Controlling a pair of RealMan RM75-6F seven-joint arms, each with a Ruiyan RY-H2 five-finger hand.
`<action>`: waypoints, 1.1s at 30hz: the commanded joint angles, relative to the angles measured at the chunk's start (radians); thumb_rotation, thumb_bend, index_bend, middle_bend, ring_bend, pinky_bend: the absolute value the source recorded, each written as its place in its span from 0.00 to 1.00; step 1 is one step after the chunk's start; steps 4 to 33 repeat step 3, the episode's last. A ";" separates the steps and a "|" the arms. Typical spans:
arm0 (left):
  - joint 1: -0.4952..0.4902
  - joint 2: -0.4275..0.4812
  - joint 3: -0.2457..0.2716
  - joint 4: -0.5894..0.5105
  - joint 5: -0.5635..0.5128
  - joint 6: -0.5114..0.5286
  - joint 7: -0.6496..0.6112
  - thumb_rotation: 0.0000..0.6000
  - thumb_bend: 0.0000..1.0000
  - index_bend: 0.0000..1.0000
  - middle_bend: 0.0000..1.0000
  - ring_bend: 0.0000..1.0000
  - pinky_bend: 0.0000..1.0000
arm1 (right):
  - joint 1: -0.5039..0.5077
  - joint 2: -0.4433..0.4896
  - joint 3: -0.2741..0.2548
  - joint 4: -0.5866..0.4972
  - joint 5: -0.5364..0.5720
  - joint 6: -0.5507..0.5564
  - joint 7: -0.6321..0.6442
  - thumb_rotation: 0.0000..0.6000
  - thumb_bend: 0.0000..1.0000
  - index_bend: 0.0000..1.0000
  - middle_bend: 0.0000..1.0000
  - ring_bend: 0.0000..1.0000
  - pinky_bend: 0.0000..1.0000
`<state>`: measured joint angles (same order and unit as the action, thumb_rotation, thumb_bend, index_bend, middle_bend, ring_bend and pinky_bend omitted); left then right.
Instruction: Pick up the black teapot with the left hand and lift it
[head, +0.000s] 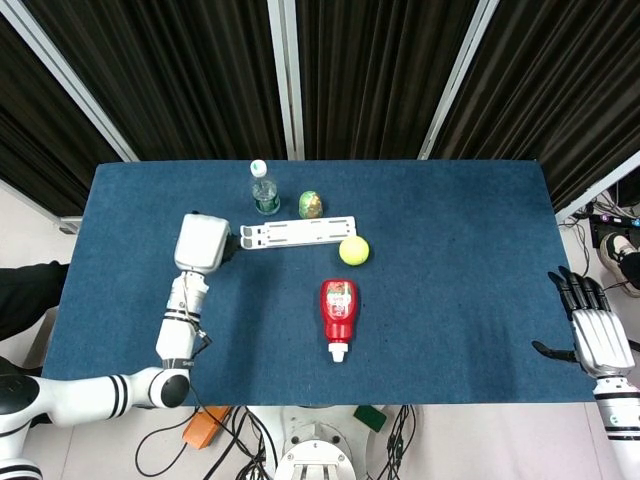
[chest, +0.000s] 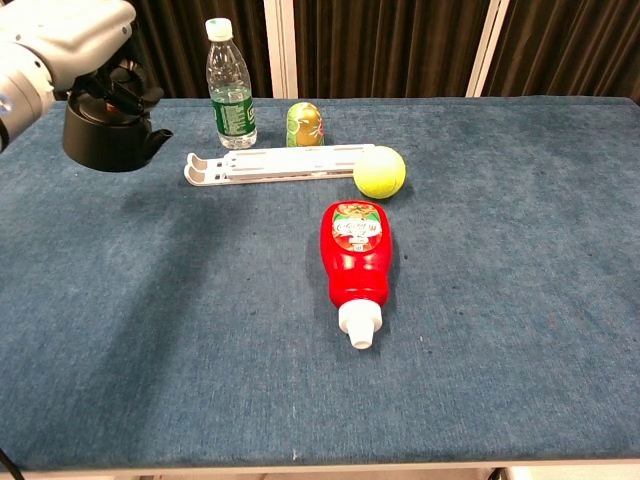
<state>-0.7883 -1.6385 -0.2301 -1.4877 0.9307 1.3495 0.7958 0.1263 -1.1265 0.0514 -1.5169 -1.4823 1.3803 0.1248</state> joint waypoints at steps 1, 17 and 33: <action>0.002 -0.004 -0.002 0.001 0.003 -0.001 0.004 0.89 0.42 1.00 1.00 1.00 0.63 | 0.000 0.000 0.000 0.001 0.000 0.000 0.001 1.00 0.07 0.00 0.00 0.00 0.00; 0.004 -0.007 -0.005 0.000 0.004 -0.003 0.002 0.89 0.42 1.00 1.00 1.00 0.63 | -0.001 0.001 0.000 0.002 0.000 0.002 0.002 1.00 0.07 0.00 0.00 0.00 0.00; 0.004 -0.007 -0.005 0.000 0.004 -0.003 0.002 0.89 0.42 1.00 1.00 1.00 0.63 | -0.001 0.001 0.000 0.002 0.000 0.002 0.002 1.00 0.07 0.00 0.00 0.00 0.00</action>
